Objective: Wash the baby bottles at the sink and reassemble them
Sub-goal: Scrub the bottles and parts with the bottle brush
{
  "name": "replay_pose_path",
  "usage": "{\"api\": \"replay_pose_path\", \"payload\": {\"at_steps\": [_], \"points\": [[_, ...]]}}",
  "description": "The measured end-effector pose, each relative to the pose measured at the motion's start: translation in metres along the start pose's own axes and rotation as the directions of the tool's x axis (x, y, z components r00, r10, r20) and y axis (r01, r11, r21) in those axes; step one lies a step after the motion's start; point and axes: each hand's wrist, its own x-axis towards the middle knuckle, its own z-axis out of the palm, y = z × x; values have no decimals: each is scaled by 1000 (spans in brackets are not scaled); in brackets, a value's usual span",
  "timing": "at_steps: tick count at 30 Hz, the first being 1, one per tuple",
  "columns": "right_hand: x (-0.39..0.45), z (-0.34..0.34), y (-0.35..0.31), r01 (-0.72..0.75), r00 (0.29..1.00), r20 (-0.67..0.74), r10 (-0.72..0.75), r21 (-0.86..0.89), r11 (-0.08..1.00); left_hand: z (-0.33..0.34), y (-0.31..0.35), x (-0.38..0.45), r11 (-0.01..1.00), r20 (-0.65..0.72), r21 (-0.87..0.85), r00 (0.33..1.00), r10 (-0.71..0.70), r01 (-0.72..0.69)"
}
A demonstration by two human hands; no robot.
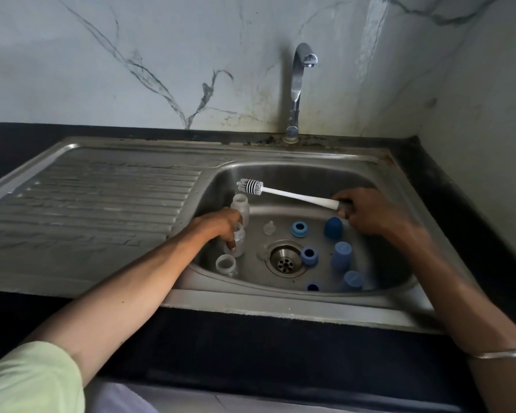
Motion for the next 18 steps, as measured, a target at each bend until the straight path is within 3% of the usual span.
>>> {"api": "replay_pose_path", "payload": {"at_steps": [5, 10, 14, 18], "points": [[2, 0, 4, 7, 1000, 4, -7, 0, 1000, -7, 1, 0, 998, -34, -61, 999, -1, -1], [1, -4, 7, -4, 1000, -12, 5, 5, 1000, -32, -3, -11, 978, -202, -205, 979, -11, -31], [1, -13, 9, 31, 998, -64, -29, 30, 999, -42, -10, -19, 924, -327, -374, 944, -50, -81], [-2, -22, 18, 72, 986, -158, -57, 90, 993, -49, -14, -25, 844, -497, -497, 863, -89, -199]]}}
